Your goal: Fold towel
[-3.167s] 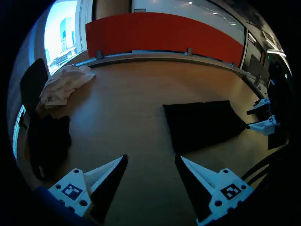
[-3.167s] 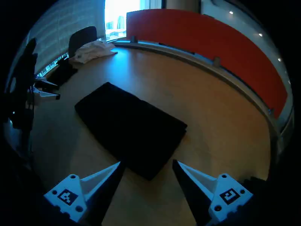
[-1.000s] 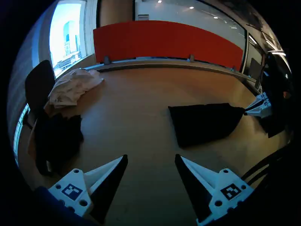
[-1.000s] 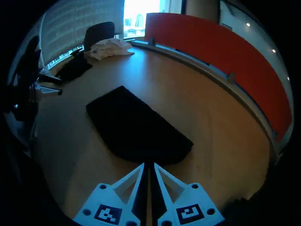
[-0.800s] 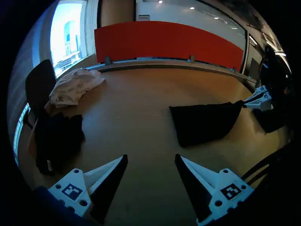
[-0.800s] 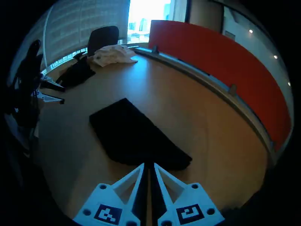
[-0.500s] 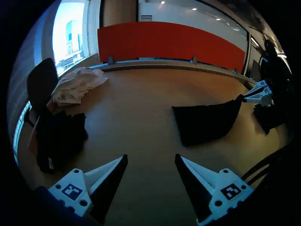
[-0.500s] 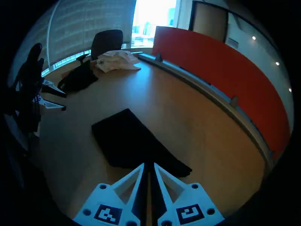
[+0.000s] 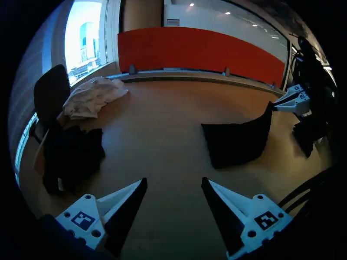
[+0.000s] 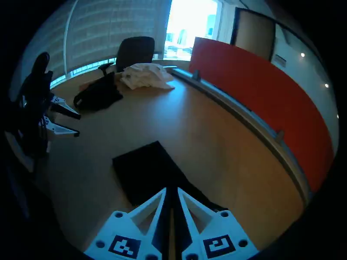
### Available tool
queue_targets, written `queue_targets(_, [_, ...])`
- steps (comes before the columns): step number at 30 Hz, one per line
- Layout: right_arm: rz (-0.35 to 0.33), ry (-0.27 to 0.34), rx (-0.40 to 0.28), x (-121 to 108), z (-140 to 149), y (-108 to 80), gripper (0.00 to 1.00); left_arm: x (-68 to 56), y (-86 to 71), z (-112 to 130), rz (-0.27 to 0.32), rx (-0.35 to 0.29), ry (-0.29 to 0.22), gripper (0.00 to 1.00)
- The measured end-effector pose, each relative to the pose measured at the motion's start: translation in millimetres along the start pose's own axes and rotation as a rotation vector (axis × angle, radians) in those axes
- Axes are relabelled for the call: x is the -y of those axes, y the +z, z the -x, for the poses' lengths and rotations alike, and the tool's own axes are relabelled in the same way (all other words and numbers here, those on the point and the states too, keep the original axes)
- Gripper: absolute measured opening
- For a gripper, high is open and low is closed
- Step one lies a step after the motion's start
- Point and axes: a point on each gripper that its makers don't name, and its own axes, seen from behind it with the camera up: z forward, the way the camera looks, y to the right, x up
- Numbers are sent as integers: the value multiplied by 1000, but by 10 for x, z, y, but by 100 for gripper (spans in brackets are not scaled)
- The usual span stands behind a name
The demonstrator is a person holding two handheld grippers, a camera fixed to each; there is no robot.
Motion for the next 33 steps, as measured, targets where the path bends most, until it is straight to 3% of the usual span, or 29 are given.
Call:
queue_targets(12, [-77, -64, -2, 239, -306, 298, 6, -2, -52, -4, 2, -12, -22, 93])
queue_targets(18, [-126, -85, 13, 434, -383, 535, 6, -12, -90, 5, 4, -17, -27, 93])
queue_targets(24, [-192, -89, 43, 744, -374, 863, 6, 26, -131, 46, -7, -19, -37, 93])
queue_targets(33, [-268, -75, 130, 1129, -118, 1289, 6, 95, -167, 141, -25, -14, -66, 93])
